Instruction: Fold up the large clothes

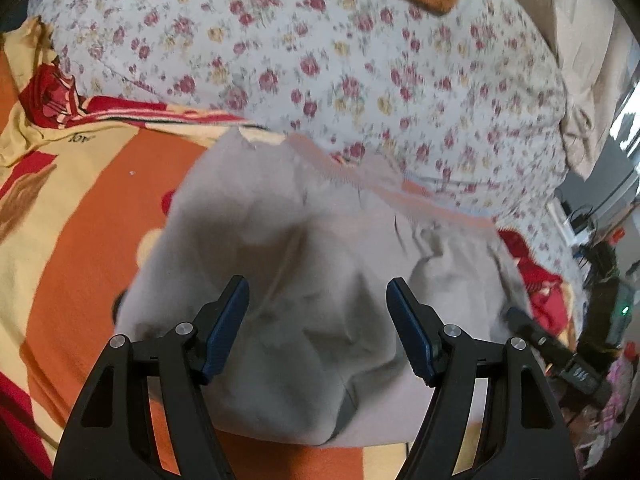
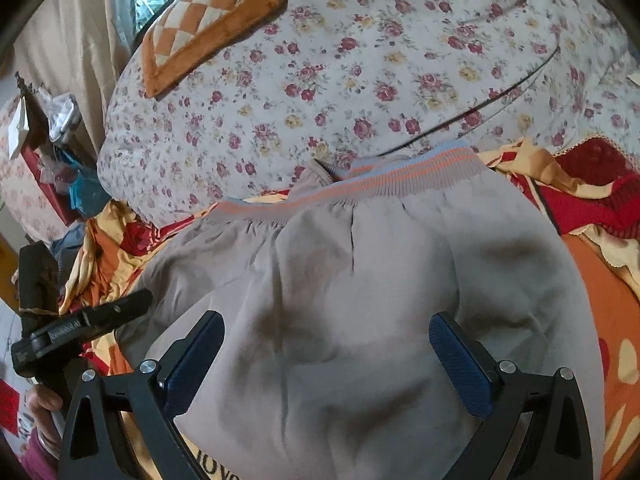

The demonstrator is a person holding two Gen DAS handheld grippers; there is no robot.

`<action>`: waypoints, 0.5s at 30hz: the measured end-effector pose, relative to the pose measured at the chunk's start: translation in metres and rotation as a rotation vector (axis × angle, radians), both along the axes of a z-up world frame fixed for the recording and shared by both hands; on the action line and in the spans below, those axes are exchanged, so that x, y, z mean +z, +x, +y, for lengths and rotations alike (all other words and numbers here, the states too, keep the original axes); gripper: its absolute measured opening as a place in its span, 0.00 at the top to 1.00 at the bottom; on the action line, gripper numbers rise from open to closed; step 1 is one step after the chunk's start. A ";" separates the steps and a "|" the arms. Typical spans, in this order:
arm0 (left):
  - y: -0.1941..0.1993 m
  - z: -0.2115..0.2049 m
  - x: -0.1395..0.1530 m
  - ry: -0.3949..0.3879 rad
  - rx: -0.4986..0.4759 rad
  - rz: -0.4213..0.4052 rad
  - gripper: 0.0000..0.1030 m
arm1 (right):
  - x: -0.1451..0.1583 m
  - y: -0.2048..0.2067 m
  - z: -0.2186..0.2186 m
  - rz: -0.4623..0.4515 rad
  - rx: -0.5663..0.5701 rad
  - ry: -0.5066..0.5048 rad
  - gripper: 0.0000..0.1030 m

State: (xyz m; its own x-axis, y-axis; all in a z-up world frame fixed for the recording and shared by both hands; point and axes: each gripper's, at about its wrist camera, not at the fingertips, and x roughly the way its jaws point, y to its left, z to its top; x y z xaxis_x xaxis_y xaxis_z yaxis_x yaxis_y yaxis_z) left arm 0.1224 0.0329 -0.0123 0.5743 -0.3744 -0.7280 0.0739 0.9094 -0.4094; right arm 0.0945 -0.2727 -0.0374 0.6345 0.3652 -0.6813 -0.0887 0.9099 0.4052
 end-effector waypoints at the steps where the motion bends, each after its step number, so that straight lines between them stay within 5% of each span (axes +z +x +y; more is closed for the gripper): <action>1: 0.001 0.004 0.000 -0.010 0.007 -0.001 0.21 | 0.000 0.000 0.000 0.001 -0.001 0.000 0.01; 10: 0.019 0.026 -0.023 -0.085 0.063 0.092 0.20 | -0.008 0.004 0.008 0.027 0.034 -0.010 0.01; 15: 0.022 0.045 -0.009 -0.119 0.097 0.055 0.20 | -0.008 0.003 0.008 0.028 0.036 -0.006 0.01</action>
